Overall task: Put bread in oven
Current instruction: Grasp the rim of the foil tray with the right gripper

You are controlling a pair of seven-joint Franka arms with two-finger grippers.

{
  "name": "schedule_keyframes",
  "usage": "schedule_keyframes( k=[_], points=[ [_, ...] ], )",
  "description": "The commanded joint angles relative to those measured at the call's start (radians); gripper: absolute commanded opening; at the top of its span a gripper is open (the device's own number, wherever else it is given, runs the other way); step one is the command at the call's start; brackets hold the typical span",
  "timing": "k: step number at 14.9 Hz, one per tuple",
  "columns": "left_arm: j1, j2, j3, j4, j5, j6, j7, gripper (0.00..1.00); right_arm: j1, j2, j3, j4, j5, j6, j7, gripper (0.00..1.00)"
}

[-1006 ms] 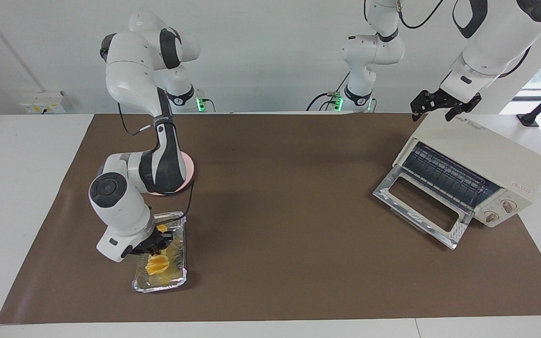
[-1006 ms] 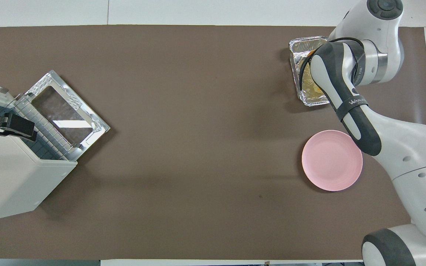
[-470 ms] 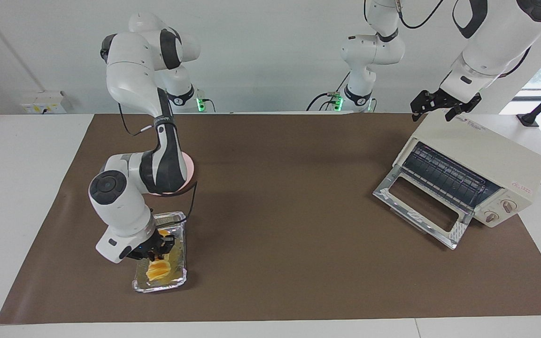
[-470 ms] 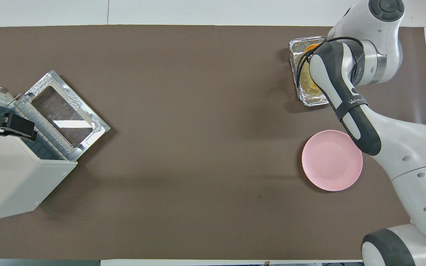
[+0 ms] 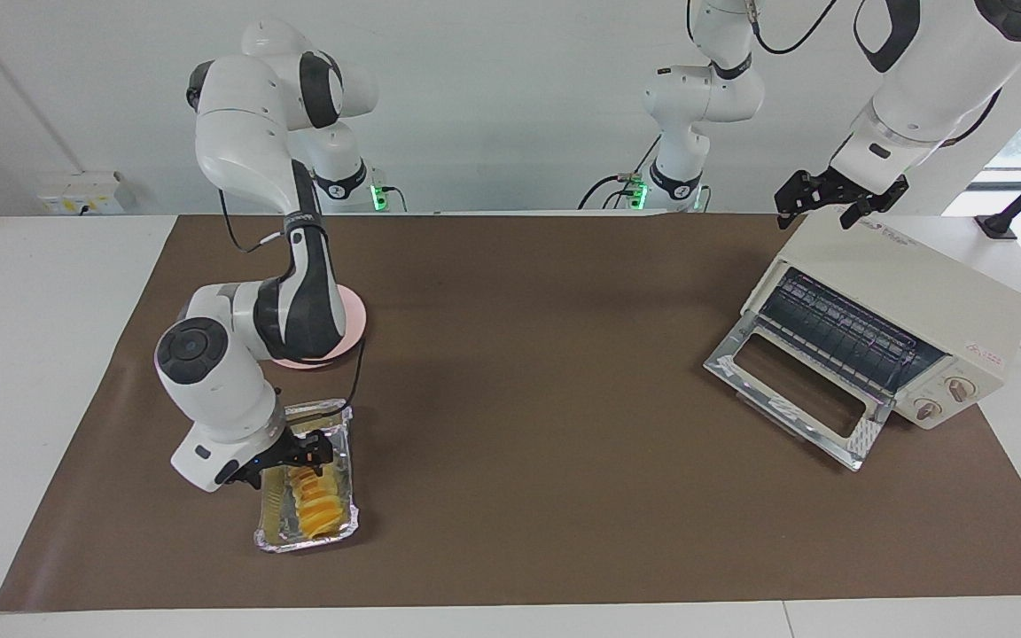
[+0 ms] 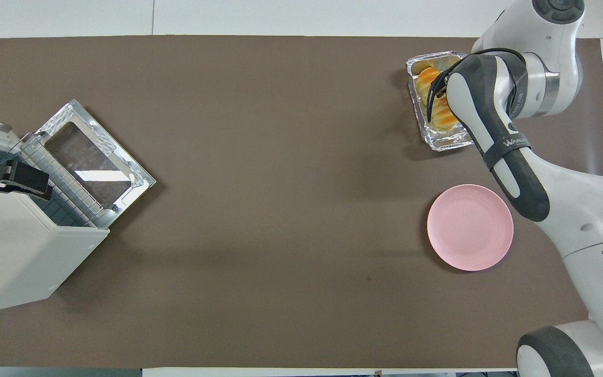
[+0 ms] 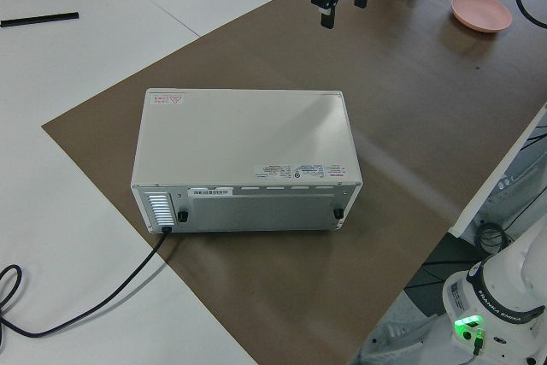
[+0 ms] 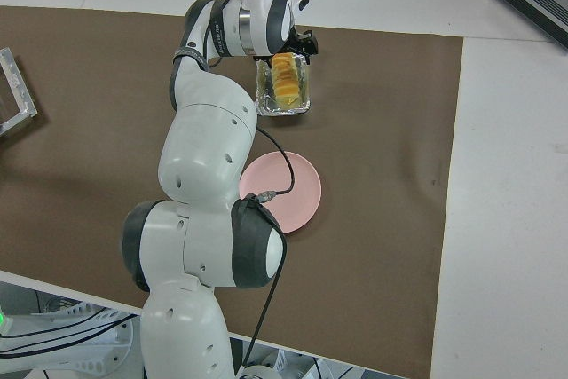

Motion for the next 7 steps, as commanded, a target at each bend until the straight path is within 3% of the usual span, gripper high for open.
schedule_keyframes(
  k=[1,3,7],
  points=[
    [0.01,-0.023,-0.005,-0.02,-0.012,0.013,0.004,1.0,-0.04,-0.012,0.003,-0.002,0.001,-0.014,-0.084,1.0],
    [0.01,-0.023,-0.005,-0.02,-0.012,0.012,0.003,1.0,-0.054,-0.012,0.001,-0.029,0.0,0.015,-0.127,1.0],
    [0.01,-0.023,-0.005,-0.02,-0.012,0.013,0.004,1.0,-0.064,-0.05,-0.003,-0.195,-0.002,0.208,-0.193,1.0]
  ],
)
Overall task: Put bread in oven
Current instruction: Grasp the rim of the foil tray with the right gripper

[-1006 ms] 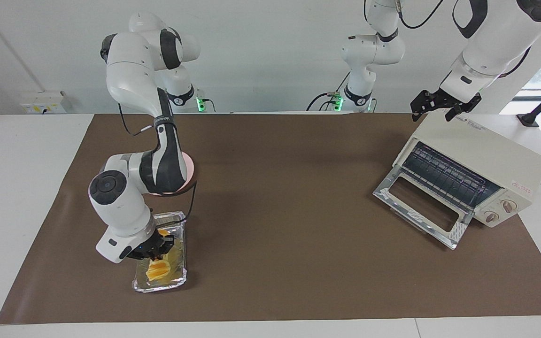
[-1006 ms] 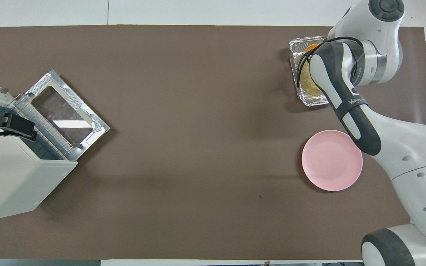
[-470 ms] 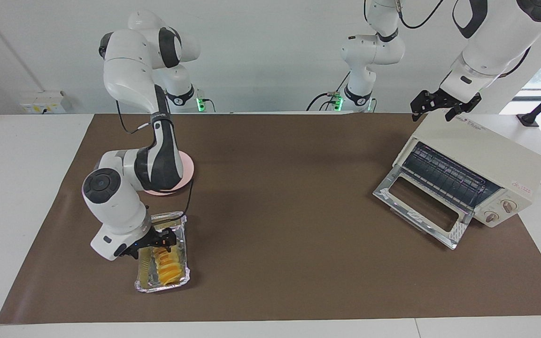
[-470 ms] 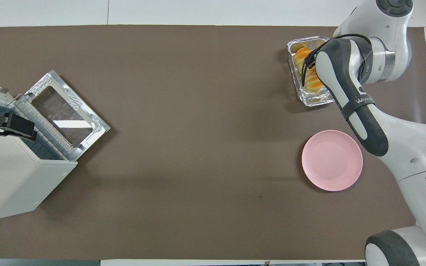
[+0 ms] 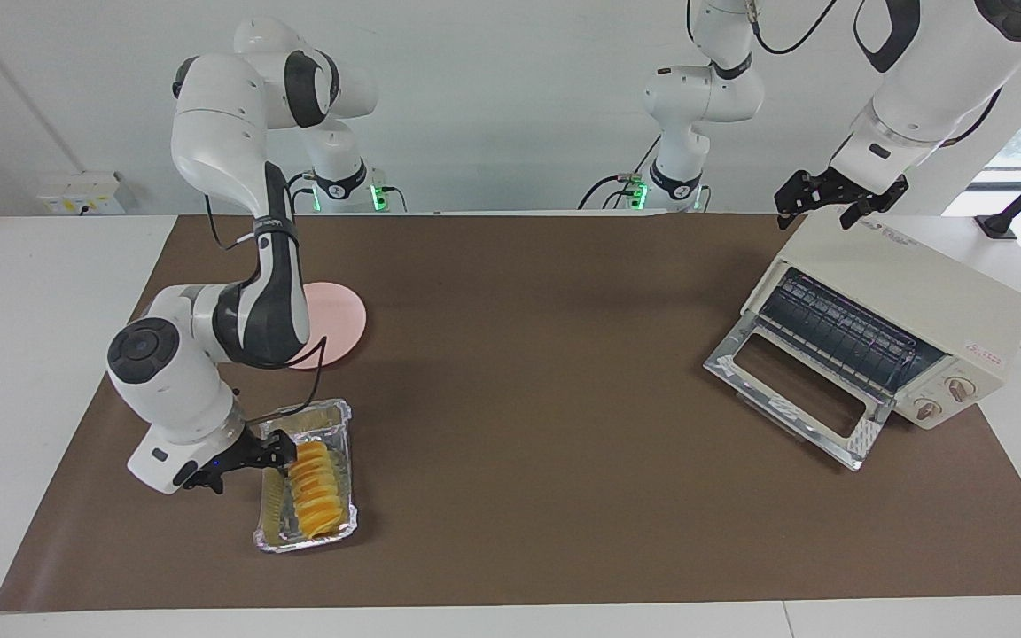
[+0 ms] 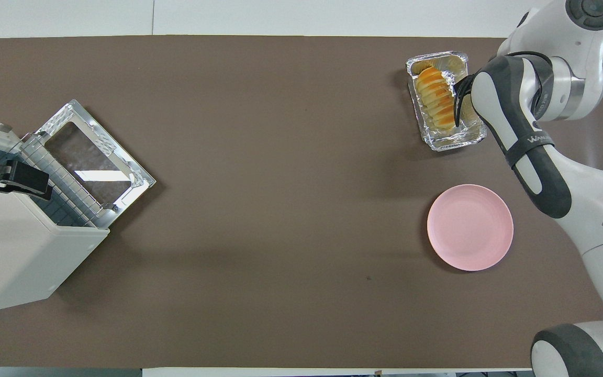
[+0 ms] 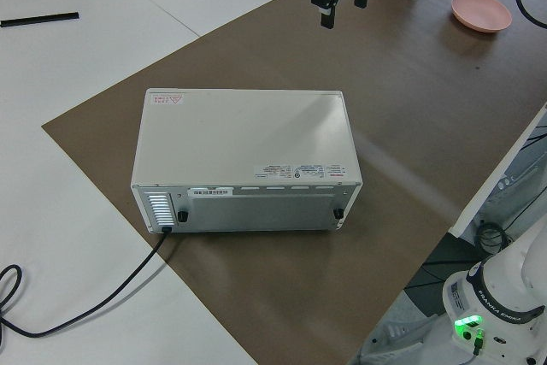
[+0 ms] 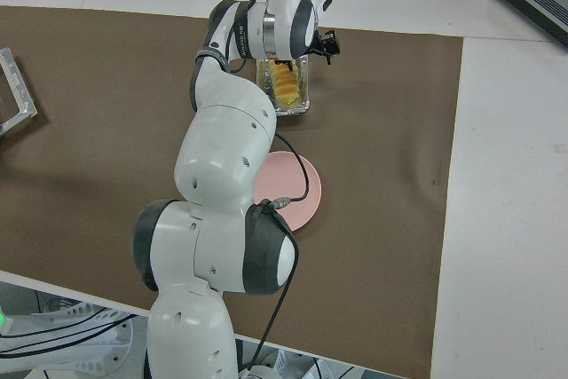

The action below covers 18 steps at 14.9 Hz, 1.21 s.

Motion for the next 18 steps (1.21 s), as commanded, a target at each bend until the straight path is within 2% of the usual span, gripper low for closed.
schedule_keyframes(
  k=[1,2,3,4,5,13,18],
  points=[
    [0.01,-0.023,-0.005,-0.02,-0.012,0.012,0.004,1.0,-0.012,-0.046,-0.001,-0.118,-0.002,0.097,-0.061,1.0],
    [0.01,-0.021,-0.005,-0.02,-0.012,0.013,0.004,1.0,-0.01,-0.046,-0.001,-0.118,-0.003,0.094,-0.061,0.96],
    [0.01,-0.023,-0.005,-0.02,-0.012,0.012,0.004,1.0,-0.009,-0.048,-0.001,-0.12,-0.003,0.096,-0.061,0.84],
    [0.01,-0.023,-0.005,-0.02,-0.012,0.012,0.003,1.0,-0.007,-0.048,-0.001,-0.121,-0.002,0.09,-0.058,0.47],
    [0.01,-0.023,-0.005,-0.02,-0.012,0.012,0.003,1.0,-0.004,-0.049,-0.001,-0.118,0.0,0.084,-0.057,0.0],
    [0.01,-0.021,-0.005,-0.02,-0.012,0.013,0.003,1.0,0.01,-0.051,0.002,-0.118,0.003,0.074,-0.018,0.0],
    [0.01,-0.023,-0.005,-0.02,-0.012,0.013,0.003,1.0,0.008,-0.08,0.012,-0.089,0.015,-0.042,-0.017,0.0]
  ],
)
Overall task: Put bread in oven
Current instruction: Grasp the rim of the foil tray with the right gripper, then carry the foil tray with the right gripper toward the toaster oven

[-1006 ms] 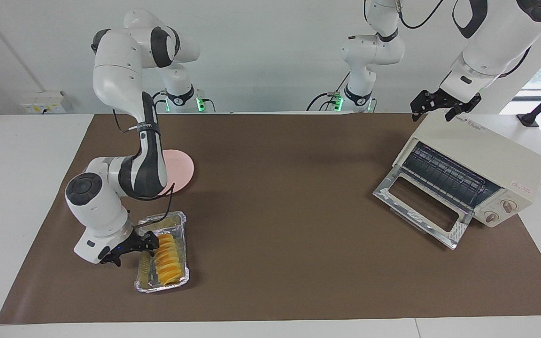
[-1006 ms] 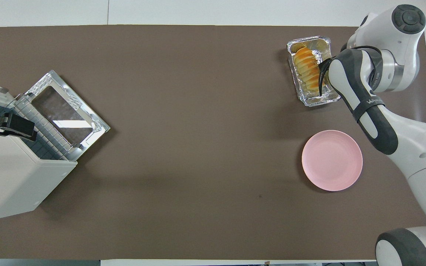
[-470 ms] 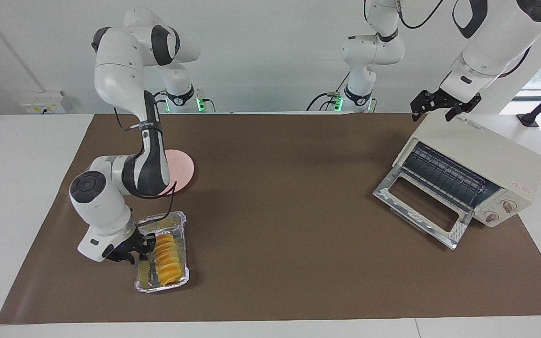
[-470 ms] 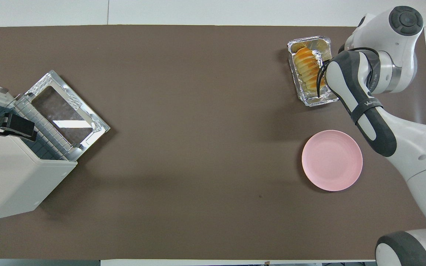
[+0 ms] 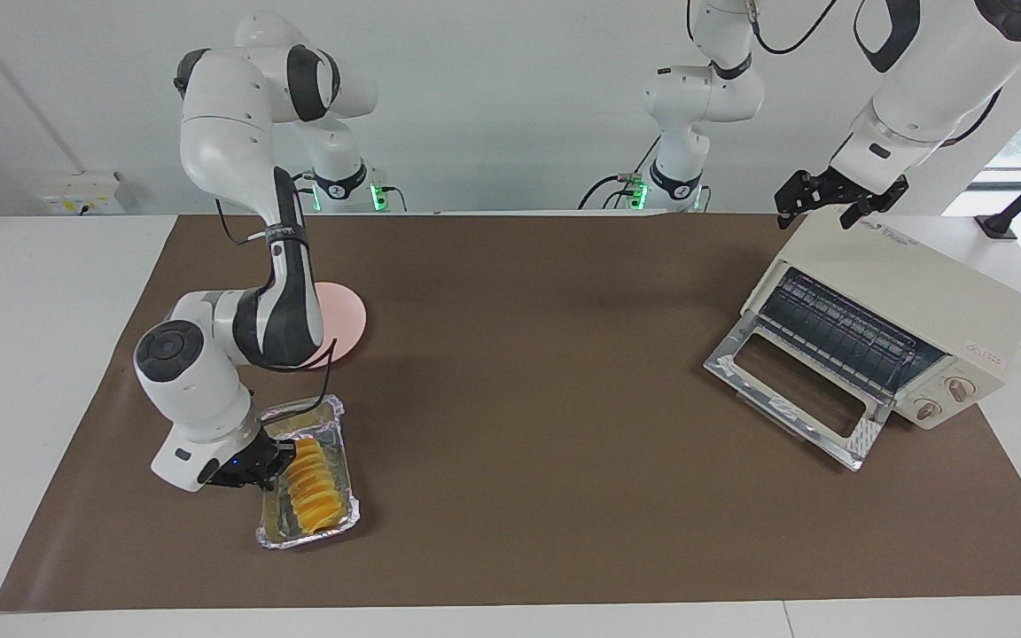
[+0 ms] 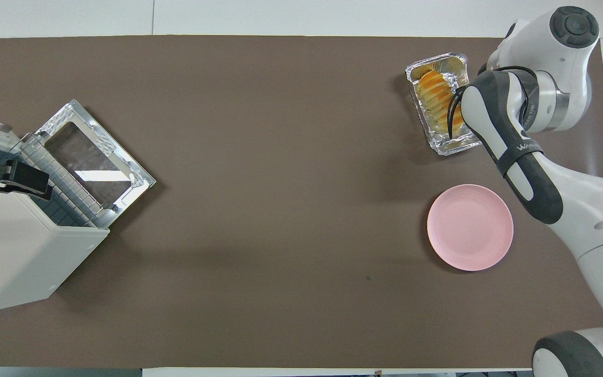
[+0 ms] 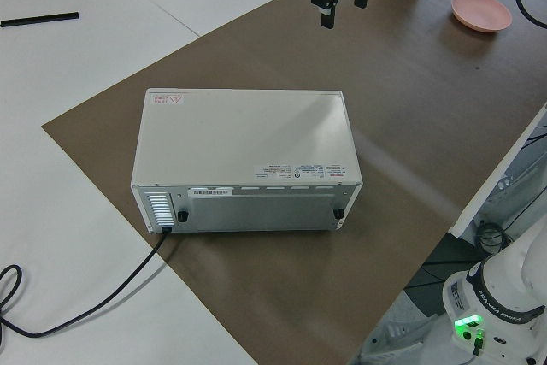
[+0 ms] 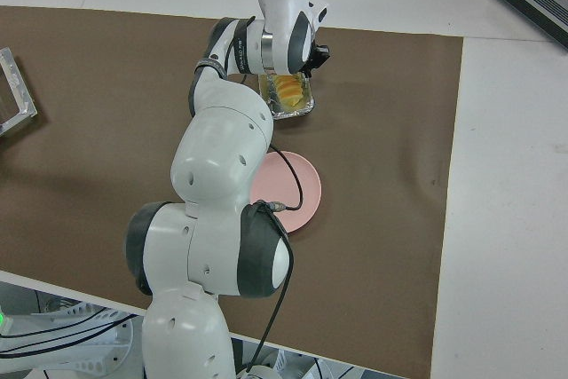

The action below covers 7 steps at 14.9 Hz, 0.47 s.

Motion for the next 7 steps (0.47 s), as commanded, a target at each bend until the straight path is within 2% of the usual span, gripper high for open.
schedule_keyframes(
  k=[1,3,5,7],
  points=[
    [0.01,-0.023,-0.005,-0.02,-0.012,0.013,0.003,1.0,-0.007,-0.055,0.018,0.002,0.021,-0.093,0.021,0.0],
    [0.01,-0.023,-0.005,-0.02,-0.012,0.013,0.004,1.0,0.01,-0.061,0.021,0.048,0.045,-0.199,0.115,0.0],
    [0.01,-0.023,-0.005,-0.02,-0.012,0.013,0.003,1.0,0.073,-0.061,0.02,0.125,0.047,-0.297,0.174,0.0],
    [0.01,-0.023,-0.005,-0.02,-0.012,0.013,0.003,1.0,0.135,-0.076,0.02,0.151,0.047,-0.35,0.275,0.0]
  ],
)
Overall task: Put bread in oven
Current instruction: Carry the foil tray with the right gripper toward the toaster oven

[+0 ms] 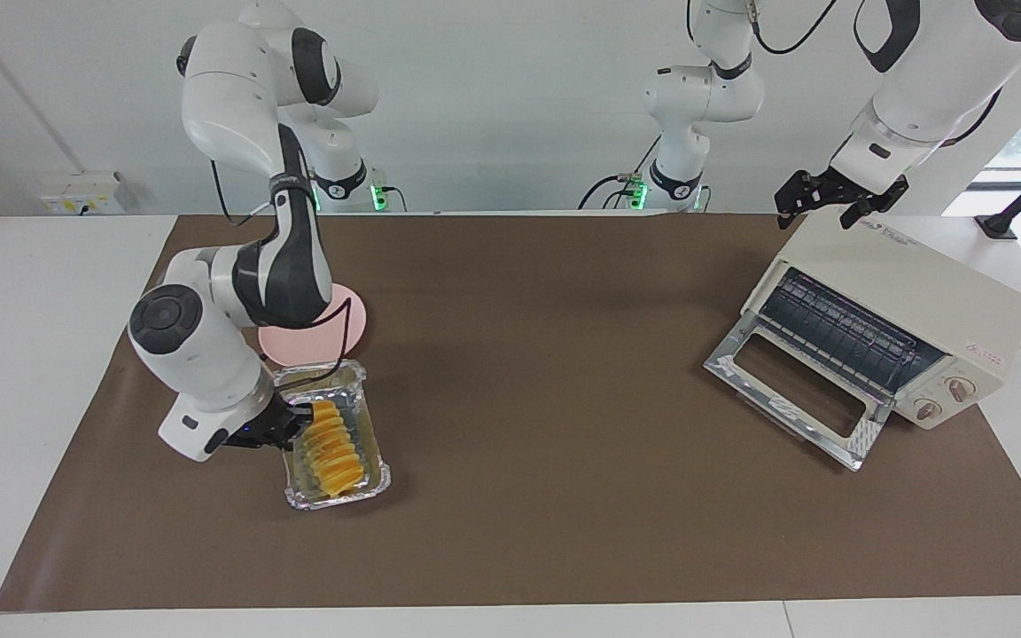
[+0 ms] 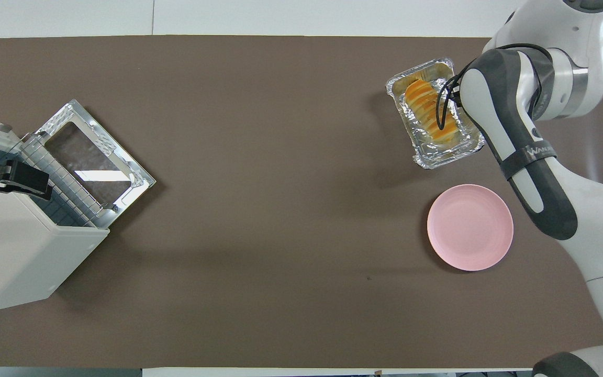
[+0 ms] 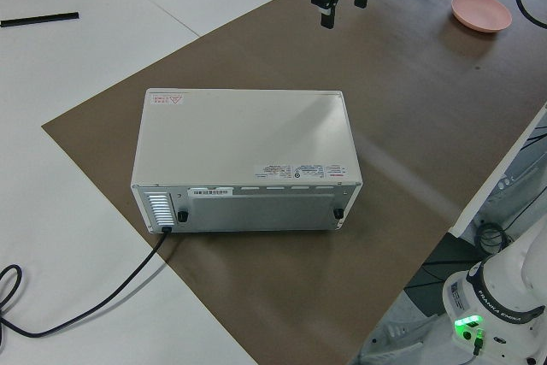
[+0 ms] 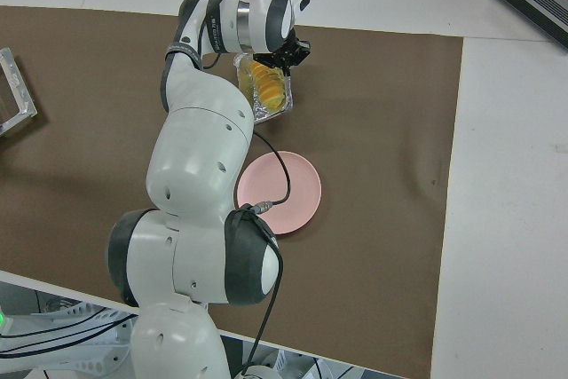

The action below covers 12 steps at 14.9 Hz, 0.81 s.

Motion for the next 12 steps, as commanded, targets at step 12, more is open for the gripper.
schedule_keyframes(
  k=[12],
  points=[
    [0.01,-0.023,-0.005,-0.02,-0.012,0.012,0.003,1.0,0.372,-0.021,-0.005,-0.043,0.119,0.066,0.588,0.0]
  ],
)
